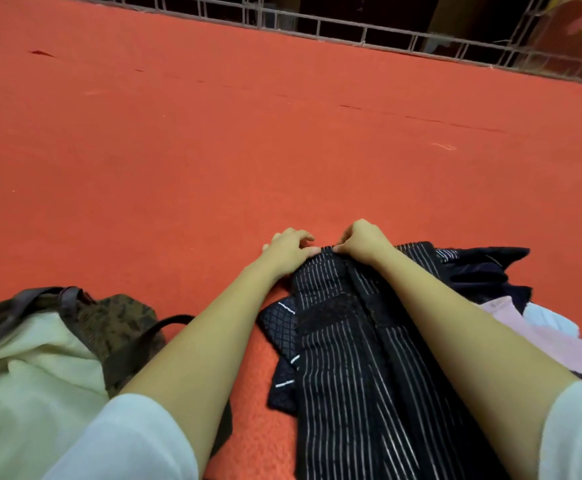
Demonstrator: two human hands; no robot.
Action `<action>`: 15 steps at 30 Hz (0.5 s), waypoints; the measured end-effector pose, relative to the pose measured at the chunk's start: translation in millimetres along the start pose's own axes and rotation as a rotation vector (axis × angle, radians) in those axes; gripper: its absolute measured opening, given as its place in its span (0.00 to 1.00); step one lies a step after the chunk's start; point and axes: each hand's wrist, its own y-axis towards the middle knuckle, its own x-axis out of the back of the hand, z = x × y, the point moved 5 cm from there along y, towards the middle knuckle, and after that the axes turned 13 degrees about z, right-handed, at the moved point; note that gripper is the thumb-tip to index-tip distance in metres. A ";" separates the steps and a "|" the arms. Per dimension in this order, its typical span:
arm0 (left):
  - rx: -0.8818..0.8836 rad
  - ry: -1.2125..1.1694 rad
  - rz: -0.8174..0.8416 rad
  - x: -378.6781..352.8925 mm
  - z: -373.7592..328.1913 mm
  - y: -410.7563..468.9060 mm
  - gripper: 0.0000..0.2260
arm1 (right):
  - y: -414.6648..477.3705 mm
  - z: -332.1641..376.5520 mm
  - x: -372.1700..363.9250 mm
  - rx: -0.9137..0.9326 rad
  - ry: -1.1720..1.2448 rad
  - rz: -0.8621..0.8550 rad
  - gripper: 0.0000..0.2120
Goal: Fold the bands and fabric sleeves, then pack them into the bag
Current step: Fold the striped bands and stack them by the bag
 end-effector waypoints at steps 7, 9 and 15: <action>-0.131 -0.345 -0.161 6.0 -1.2 -17.2 0.12 | -10.3 -7.9 -0.9 0.149 0.485 -0.055 0.05; -0.120 -0.377 -0.116 5.9 0.0 -22.9 0.13 | -13.3 -10.8 -1.0 0.135 0.609 -0.065 0.06; -0.104 -0.252 -0.225 31.4 -2.0 -38.0 0.07 | -9.2 -16.9 -7.0 0.085 0.619 -0.086 0.12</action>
